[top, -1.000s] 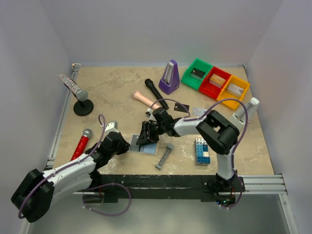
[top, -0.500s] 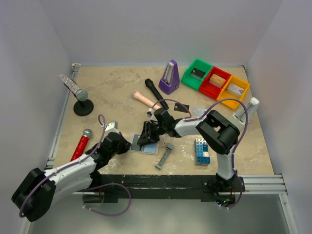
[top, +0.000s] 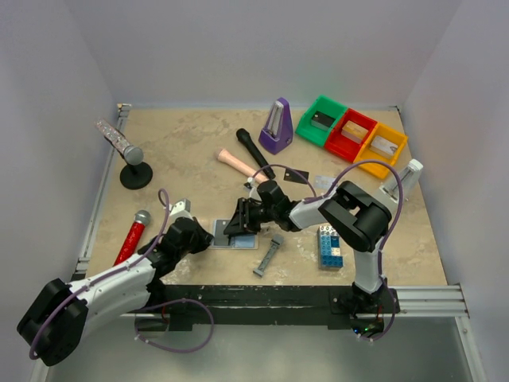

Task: Take the credit cards out of the card holder
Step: Remove the credit card from the card holder.

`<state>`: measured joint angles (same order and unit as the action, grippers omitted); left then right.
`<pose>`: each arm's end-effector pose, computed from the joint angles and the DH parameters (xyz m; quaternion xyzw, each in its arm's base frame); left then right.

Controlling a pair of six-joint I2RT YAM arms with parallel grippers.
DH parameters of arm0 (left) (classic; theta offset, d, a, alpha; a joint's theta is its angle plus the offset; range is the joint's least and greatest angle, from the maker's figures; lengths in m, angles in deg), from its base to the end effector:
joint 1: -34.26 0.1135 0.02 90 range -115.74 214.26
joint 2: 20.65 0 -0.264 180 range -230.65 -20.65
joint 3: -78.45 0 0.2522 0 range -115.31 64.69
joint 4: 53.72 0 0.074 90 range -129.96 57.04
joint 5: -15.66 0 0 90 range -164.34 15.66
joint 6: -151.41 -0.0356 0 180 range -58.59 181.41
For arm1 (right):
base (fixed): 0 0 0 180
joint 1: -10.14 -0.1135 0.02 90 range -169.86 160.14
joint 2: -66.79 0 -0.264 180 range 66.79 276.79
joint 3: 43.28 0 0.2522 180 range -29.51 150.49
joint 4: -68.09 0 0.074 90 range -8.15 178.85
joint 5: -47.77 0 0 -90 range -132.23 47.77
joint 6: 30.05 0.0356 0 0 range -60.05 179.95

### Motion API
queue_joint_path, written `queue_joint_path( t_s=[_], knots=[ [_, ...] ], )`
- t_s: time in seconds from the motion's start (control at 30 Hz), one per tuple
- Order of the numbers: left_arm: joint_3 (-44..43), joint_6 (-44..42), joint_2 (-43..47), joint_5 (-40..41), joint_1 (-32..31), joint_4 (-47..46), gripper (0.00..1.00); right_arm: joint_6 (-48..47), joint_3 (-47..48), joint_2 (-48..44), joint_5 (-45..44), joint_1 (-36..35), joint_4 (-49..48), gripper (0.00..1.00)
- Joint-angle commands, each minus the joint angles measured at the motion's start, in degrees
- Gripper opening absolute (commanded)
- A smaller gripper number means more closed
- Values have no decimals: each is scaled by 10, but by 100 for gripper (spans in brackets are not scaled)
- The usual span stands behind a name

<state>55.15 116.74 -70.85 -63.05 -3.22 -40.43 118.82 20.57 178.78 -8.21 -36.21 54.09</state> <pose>0.1305 -0.0913 0.1319 -0.1810 0.8853 -0.2420 0.3536 0.2429 0.2835 0.1124 -0.0441 0.8548 0.5128 0.0666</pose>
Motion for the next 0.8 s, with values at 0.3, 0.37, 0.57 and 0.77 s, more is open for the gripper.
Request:
queue_joint_path(
  t_s=[0.3,0.37,0.57,0.77],
  knots=[
    [4,5,-7,-7,0,29,0,14,4,-16,17,4,-75,43],
    [4,4,-10,-9,-1,26,0,15,9,-11,20,4,-74,43],
    [10,3,-22,-25,0,-7,0,19,22,5,39,3,-75,44],
    [20,7,-29,-42,-1,-37,0,20,41,20,52,1,-60,45]
  ],
)
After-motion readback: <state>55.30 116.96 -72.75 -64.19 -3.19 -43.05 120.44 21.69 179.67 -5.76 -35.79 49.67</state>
